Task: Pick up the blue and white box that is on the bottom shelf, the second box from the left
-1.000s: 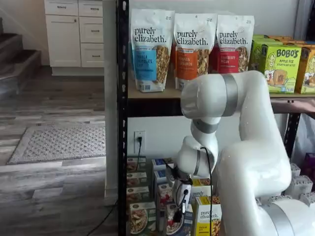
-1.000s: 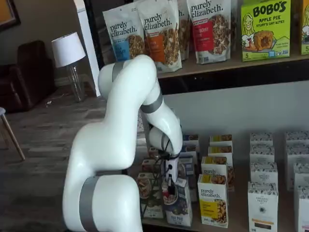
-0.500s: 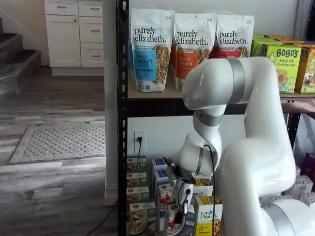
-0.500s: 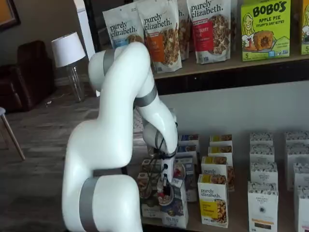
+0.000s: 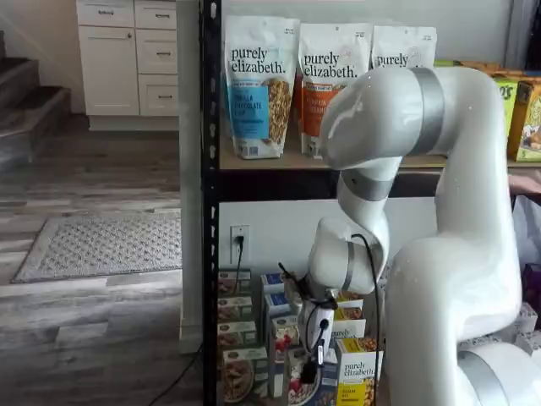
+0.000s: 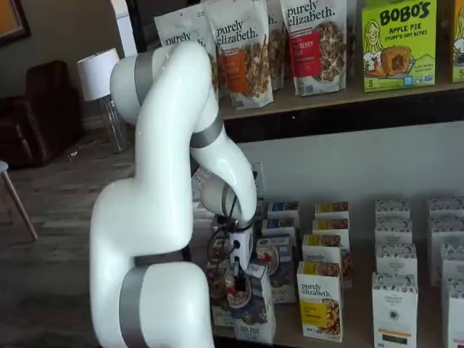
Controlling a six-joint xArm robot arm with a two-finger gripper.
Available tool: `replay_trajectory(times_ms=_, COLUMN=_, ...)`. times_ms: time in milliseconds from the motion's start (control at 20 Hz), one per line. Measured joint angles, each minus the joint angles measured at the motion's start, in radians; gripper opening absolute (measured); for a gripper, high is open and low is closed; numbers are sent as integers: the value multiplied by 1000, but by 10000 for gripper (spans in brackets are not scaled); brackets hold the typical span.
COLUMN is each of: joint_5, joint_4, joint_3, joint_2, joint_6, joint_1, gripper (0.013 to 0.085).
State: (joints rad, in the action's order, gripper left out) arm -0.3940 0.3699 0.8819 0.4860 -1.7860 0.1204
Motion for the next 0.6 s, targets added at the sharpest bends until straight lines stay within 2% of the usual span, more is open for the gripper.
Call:
replay_trajectory(times_ms=100, joint_5=-11, joint_4=-19, joint_3=-27, joint_2=-35, joint_6=24, joint_1=6, gripper=450)
replay_trajectory(times_ms=300, joint_5=-52, joint_4=-5, joint_3=-80, joint_2=-117, joint_6=28, joint_1=17, gripper=450)
replay_trajectory(times_ms=600, joint_5=-97, joint_4=-29, joint_3=-158, joint_2=-256, joint_6=70, joint_1=28, gripper=450)
